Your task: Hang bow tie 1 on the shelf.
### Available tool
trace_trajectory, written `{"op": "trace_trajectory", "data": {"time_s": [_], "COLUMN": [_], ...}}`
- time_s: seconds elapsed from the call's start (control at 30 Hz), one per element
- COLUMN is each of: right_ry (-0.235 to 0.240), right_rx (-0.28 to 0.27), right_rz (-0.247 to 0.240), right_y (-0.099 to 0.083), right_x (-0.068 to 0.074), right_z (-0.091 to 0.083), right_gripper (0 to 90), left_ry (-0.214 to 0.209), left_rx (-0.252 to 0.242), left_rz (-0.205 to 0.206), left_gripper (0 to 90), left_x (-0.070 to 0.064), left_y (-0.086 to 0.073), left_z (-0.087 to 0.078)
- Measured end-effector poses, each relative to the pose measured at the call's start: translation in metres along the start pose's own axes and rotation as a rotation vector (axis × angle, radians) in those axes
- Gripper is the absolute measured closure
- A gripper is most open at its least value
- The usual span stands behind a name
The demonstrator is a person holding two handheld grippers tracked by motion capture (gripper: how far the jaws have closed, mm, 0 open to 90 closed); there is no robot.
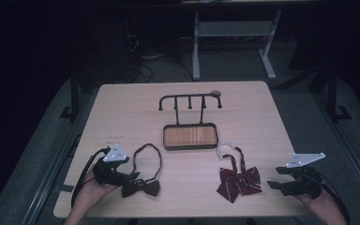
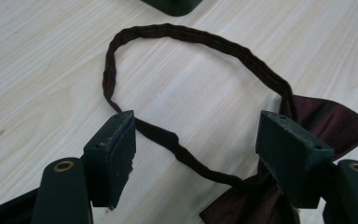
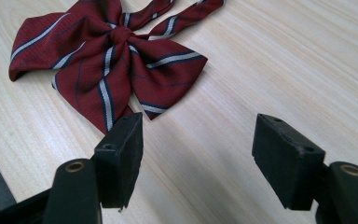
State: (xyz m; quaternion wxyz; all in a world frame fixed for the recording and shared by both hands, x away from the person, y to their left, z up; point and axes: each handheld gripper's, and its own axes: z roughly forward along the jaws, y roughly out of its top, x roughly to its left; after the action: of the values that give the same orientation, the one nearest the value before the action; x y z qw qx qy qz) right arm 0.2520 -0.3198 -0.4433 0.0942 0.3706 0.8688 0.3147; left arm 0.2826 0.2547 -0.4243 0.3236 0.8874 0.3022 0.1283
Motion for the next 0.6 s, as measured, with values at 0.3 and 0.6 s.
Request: {"op": "trace_trajectory", "data": {"time_s": [0.3, 0.6], "right_ry": [0.019, 0.070], "right_rx": [-0.007, -0.024], "right_rz": [-0.016, -0.032], "right_y": [0.005, 0.016], "right_x": [0.006, 0.010], "right_z": [0.002, -0.001], "right_gripper": [33.4, 31.7], "left_ry": [0.001, 0.004], "left_rx": [0.011, 0.014], "left_rz": [0.007, 0.012], "left_gripper": [28.4, 28.3], "left_x": [0.000, -0.002], "left_y": [-0.001, -0.001], "left_z": [0.000, 0.001]}}
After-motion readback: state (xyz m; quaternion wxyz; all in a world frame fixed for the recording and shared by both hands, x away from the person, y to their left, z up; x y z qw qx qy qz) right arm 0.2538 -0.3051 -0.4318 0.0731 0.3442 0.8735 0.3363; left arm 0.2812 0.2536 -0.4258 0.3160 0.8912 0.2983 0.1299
